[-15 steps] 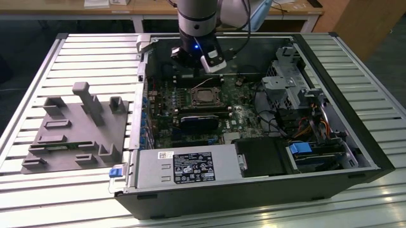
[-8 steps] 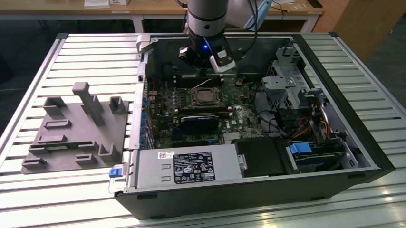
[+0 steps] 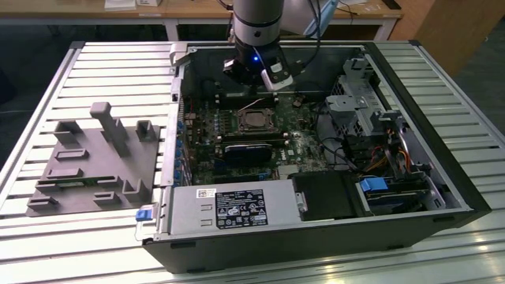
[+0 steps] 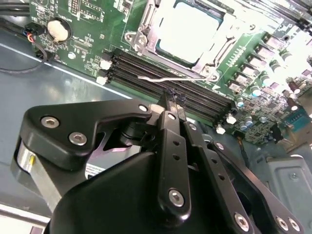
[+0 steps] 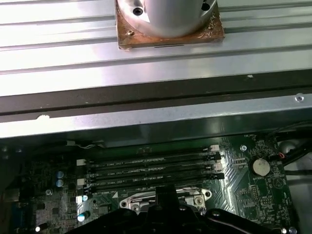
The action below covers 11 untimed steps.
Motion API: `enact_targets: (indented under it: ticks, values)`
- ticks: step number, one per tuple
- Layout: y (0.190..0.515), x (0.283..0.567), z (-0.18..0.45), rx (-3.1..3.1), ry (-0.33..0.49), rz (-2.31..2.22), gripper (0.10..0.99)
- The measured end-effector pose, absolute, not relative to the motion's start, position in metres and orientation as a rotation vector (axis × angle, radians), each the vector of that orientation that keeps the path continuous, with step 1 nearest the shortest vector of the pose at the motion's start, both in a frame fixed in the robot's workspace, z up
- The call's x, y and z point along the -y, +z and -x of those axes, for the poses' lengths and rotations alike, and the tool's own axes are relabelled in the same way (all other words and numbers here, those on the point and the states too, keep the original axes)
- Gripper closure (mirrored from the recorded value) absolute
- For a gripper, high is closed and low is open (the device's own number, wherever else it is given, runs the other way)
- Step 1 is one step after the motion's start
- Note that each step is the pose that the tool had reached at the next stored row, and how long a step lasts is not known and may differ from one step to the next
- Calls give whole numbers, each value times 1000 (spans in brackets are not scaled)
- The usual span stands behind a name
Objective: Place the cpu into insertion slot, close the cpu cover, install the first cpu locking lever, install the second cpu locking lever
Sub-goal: 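Install the first cpu locking lever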
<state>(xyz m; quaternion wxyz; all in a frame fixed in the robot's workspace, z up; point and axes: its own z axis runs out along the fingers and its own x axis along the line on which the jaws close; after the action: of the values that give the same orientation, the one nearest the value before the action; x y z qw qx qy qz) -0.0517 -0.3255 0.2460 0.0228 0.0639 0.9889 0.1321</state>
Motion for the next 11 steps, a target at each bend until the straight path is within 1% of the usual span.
enact_targets:
  ticks: [5,11]
  values:
    - [242,326,52,-3042,406,-192,984]
    - [237,326,52,-3024,382,-186,984]
